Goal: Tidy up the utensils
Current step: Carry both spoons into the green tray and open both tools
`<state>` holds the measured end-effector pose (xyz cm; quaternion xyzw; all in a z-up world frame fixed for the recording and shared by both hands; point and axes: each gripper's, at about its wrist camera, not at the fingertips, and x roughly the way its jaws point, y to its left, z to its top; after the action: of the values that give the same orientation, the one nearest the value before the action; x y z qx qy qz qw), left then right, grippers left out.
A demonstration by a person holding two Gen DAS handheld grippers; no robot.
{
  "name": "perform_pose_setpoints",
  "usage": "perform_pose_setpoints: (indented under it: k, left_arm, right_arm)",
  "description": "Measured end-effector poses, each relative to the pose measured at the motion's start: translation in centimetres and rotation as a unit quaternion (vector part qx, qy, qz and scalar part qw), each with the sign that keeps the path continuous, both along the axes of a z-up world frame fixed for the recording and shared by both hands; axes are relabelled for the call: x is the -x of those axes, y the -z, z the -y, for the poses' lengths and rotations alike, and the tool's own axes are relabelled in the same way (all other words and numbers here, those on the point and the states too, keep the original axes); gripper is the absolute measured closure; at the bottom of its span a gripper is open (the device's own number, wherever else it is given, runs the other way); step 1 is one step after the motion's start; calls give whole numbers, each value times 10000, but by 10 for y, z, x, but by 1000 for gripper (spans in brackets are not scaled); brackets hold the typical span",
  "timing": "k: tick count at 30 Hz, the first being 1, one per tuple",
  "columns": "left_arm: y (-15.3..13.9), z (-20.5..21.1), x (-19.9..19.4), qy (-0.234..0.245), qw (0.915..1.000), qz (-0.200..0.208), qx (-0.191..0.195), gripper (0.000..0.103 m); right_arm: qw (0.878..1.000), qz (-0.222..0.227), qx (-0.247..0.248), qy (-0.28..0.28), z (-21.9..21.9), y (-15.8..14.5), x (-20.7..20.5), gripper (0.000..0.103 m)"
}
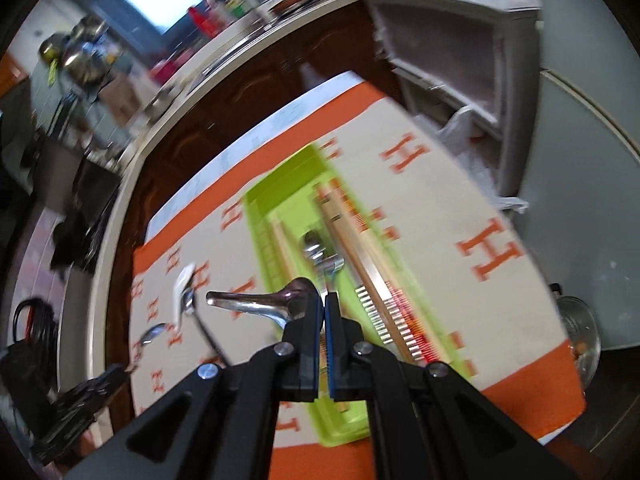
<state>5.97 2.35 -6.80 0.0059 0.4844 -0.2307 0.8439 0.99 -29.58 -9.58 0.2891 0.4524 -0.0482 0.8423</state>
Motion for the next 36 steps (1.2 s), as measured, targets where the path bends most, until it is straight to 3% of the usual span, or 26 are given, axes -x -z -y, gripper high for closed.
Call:
perform_pose_setpoints:
  k: [6,9,13,19,27,32,36]
  left_arm:
    - [-27,60,-12,311,9992,237,58,99]
    - [-29,99,-25,406,9989,192,94,99]
    - [-21,138,-47,325,9993,34,188,99]
    - [5,186,-78,139,9996,-206,134,99]
    - [50,208,-105,-216,9975,-670,36,99]
    - [71,213,-97,-171,9959,-851,-268,98]
    - [70,210,-82,-112,9957,-823,-407,98]
  right_arm:
    - [9976,-111,227,643,23,12,10,101]
    - [9956,-225,57,913,30,22,15,101]
    - [9952,-538,-293,766,28,38,16,96]
    - [9969,-435,-361,554,34,33,35,96]
    - [9976,-237,-133,630,52,25,50,96]
    - [9972,-202,-190,690,61,27,48,96]
    - [9979,-156,-182,596,60,27,45,96]
